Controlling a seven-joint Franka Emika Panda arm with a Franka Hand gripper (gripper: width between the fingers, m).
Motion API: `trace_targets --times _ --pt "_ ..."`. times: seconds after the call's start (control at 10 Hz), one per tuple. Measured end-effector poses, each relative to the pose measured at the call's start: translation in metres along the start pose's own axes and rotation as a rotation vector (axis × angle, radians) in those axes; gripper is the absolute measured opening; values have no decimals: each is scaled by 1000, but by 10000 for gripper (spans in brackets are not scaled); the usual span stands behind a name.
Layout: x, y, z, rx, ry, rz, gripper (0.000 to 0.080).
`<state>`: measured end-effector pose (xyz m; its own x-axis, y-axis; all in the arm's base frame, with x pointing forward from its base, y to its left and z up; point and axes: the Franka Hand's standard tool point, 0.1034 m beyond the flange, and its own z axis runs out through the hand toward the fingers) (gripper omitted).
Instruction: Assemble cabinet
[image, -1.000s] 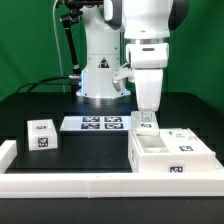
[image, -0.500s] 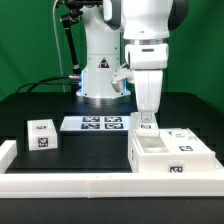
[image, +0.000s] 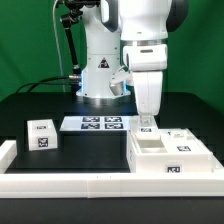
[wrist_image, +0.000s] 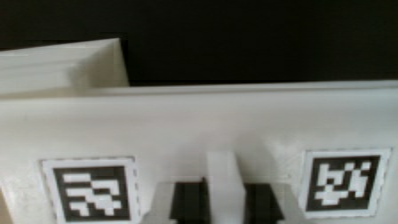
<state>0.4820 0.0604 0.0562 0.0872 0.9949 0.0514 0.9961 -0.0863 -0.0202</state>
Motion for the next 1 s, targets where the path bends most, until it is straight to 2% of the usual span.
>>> trace_targets --times 0.4,0.6,1.0 --pt "0 1 0 1 1 -7 70" --pt "5 23 0 -9 10 -35 70" --pt "9 52 -1 -21 23 -29 70"
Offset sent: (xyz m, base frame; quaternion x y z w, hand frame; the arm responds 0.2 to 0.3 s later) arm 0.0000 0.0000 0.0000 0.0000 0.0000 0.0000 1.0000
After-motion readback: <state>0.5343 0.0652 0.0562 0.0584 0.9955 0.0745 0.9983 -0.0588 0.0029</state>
